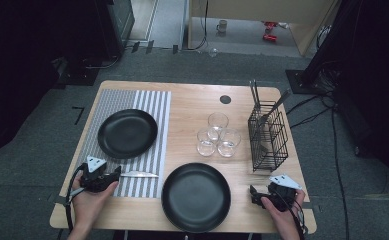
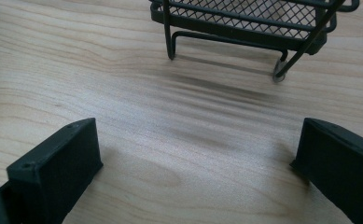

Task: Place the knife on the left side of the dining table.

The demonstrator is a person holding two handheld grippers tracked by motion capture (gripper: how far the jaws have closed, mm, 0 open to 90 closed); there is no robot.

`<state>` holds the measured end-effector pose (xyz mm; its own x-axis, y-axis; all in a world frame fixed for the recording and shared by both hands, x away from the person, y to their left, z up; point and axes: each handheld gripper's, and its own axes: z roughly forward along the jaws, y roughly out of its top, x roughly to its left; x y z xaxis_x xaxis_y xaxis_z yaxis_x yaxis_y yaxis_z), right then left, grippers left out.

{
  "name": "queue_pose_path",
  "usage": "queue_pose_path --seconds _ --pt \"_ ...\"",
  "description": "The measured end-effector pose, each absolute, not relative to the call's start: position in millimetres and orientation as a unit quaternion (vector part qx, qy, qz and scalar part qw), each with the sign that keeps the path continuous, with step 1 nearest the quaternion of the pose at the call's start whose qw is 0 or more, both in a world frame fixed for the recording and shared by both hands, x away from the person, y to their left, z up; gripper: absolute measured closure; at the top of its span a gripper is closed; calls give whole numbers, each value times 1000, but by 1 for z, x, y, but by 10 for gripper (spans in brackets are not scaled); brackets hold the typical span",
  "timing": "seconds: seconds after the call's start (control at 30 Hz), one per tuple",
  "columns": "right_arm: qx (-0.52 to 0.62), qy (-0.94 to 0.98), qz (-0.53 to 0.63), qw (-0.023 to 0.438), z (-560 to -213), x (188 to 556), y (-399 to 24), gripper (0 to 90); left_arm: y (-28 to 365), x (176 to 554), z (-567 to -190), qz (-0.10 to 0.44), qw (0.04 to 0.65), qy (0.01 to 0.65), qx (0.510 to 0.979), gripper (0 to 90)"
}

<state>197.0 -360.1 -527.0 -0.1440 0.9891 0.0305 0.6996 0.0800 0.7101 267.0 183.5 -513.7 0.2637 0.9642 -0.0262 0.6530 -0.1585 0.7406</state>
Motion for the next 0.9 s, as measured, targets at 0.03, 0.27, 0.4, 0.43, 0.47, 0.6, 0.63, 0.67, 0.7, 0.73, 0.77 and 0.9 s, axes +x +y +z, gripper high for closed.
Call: queue_pose_path --seconds 0.03,0.27,0.4,0.43,0.47,0.6,0.63,0.67,0.7,0.73,0.77,0.9 --pt "608 694 300 241 -527 197 -360 0 184 267 -514 236 330 560 722 421" --pt "608 695 300 241 -527 197 -360 0 187 266 -513 226 339 561 721 404" --pt "607 695 300 241 -527 197 -360 0 189 269 -514 214 351 558 721 294" --pt "608 695 300 241 -527 197 -360 0 190 270 -514 209 361 557 718 269" --pt "608 695 300 241 -527 197 -360 0 191 271 -514 204 367 556 717 244" --pt "616 687 298 245 -527 197 -361 0 193 274 -513 206 382 554 710 100" --pt "617 684 301 247 -526 196 -361 0 194 274 -513 204 385 553 710 84" --pt "615 684 306 247 -526 195 -361 0 194 274 -513 199 386 552 711 63" --pt "612 684 310 247 -524 194 -360 0 194 275 -514 198 383 553 713 18" --pt "610 684 313 249 -522 193 -358 0 194 275 -514 198 381 551 715 14" --pt "607 684 318 251 -519 192 -357 0 194 275 -514 199 383 549 716 13" --pt "600 682 334 253 -507 187 -352 0 194 275 -515 193 385 546 718 0"
